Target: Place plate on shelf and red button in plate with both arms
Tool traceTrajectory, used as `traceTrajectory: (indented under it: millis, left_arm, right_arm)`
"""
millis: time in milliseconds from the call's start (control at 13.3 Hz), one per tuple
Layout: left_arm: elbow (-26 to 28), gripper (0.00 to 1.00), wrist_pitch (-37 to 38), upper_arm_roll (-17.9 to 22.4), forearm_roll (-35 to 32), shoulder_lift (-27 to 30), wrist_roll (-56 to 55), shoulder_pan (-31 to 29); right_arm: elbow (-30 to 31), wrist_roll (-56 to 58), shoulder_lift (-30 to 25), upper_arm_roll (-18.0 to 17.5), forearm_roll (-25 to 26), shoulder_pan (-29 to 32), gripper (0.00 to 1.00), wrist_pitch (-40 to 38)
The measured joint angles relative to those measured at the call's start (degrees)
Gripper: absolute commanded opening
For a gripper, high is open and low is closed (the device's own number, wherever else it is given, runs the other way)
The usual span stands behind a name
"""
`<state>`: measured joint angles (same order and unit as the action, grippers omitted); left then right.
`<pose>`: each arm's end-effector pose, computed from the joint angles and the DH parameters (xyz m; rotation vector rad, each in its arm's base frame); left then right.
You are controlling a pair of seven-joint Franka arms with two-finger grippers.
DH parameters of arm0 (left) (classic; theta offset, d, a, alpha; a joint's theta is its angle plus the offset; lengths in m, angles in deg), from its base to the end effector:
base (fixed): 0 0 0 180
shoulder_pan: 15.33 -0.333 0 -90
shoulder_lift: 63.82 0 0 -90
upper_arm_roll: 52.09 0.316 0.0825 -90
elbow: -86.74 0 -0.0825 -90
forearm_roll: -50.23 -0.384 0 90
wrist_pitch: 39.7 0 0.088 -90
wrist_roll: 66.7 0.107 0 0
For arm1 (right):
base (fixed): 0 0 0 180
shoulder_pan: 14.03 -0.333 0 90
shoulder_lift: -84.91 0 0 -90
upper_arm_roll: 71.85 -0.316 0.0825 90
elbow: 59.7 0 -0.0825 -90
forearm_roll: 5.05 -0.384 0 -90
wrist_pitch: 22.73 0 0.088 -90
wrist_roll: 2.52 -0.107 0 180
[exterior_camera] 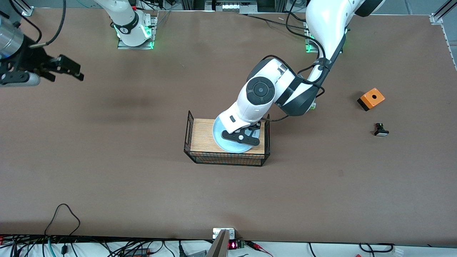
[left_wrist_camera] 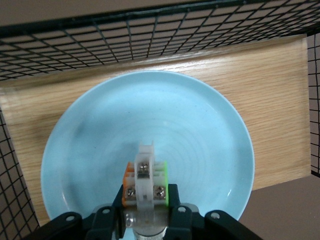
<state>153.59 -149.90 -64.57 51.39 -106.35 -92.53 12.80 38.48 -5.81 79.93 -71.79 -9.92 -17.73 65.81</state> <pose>0.6003 -0.4550 0.3636 2.9716 -0.2879 -0.0972 0.5202 0.0424 0.6025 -3.0587 -0.0074 0.1321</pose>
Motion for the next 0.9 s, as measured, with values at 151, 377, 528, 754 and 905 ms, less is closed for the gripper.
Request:
traceTrajectory:
  millis: [151, 377, 528, 754, 905]
  left_arm:
    - [0.0, 0.23, -0.2, 0.1, 0.0, -0.4, 0.0, 0.3]
    - [0.0, 1.00, -0.5, 0.3, -2.5, -1.3, 0.0, 1.1]
    - [0.0, 1.00, -2.3, 0.3, -3.6, -1.4, 0.0, 1.2]
    - [-0.8, 1.00, -3.0, 0.4, -3.7, -1.4, 0.0, 1.2]
    - [-2.1, 1.00, -2.9, 0.6, -3.9, -0.7, 0.0, 1.1]
  right_arm:
    - [-0.3, 0.0, 0.0, -0.4, 0.1, 0.0, 1.00, -1.4]
    - [-0.5, 0.0, 0.2, -1.6, 3.2, -0.3, 1.00, -1.8]
    - [-0.6, 0.0, 0.3, -1.6, 4.0, -0.2, 1.00, -3.2]
    - [-0.8, 0.0, 0.7, -0.9, 2.5, 0.6, 1.00, -11.0]
    - [-1.5, 0.0, 1.9, -0.6, 0.9, 1.1, 1.00, -11.6]
